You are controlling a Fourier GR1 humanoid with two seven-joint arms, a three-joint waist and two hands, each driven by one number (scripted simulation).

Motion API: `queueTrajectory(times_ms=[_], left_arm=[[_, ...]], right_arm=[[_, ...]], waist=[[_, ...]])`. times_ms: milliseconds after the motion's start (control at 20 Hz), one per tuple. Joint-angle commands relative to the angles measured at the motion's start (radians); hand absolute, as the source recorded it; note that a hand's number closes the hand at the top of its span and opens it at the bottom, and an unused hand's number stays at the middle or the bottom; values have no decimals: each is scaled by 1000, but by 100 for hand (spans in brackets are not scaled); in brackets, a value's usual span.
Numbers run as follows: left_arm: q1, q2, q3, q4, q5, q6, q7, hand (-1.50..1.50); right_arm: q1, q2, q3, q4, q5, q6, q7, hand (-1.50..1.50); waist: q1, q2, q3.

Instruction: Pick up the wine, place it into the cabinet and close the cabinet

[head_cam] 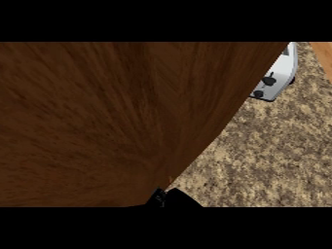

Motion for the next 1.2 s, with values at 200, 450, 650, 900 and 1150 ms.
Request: queueTrajectory(times_ms=[200, 450, 650, 900, 1150], left_arm=[[30, 8, 133, -11, 76, -89, 69, -150], [-44, -21, 135, 48, 84, -108, 119, -150], [-36, -28, 144, 24, 57, -125, 166, -150], [-81, -64, 97, 17, 27, -93, 212, -150], [-145, -90, 27, -19, -36, -30, 268, -150]], right_arm=[[-346, 3, -99, 341, -47, -185, -67, 150], [-470, 3, -251, 481, -130, -111, -107, 150], [-507, 3, -276, 650, -114, -114, -218, 150], [-528, -74, -420, 760, -138, 15, -313, 150], [-586, -62, -487, 876, -134, 29, -367, 150]], waist=[[5, 5, 1], [-15, 9, 1], [-12, 9, 2], [-23, 10, 2], [-24, 11, 2]])
